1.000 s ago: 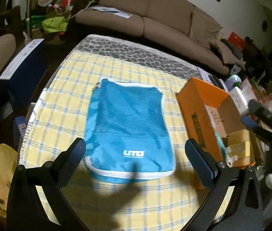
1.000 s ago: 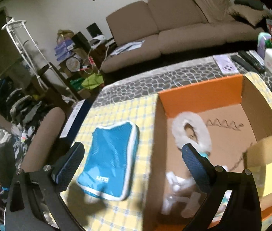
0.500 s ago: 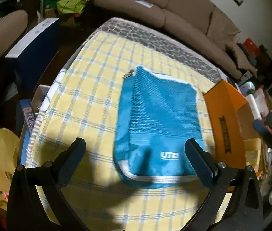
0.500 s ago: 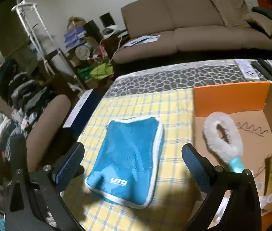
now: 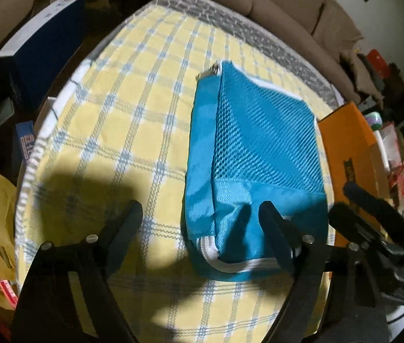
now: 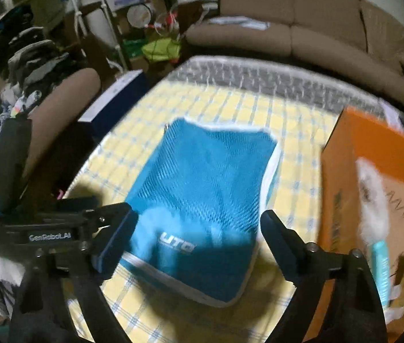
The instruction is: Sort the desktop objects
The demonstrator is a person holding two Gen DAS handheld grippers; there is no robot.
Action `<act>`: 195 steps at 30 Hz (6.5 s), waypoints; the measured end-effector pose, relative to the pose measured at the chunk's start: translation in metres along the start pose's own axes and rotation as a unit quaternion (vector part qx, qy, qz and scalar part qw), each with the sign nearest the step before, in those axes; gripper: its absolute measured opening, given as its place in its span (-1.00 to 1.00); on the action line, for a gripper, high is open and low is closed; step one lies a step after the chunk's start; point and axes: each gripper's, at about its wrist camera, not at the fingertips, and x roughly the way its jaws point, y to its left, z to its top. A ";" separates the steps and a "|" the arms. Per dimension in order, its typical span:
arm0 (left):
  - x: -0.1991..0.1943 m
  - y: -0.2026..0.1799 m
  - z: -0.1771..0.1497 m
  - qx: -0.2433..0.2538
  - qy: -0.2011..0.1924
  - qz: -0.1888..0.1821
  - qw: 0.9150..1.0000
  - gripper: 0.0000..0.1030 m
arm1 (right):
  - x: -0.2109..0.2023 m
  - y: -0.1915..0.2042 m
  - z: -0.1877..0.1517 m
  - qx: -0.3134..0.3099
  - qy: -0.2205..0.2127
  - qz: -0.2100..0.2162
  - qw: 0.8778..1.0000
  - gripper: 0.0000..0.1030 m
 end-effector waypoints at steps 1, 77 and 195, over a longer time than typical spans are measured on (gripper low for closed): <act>0.002 -0.001 -0.001 0.004 0.001 0.005 1.000 0.57 | 0.006 -0.004 -0.002 0.009 0.009 -0.001 1.000 0.62; -0.096 -0.076 0.003 0.051 -0.153 -0.115 0.980 -0.73 | -0.064 -0.004 -0.004 0.001 -0.088 -0.040 0.995 -0.75; 0.013 -0.147 -0.169 0.135 -0.088 0.092 0.983 1.00 | -0.108 -0.138 -0.197 0.134 -0.059 -0.184 0.972 0.61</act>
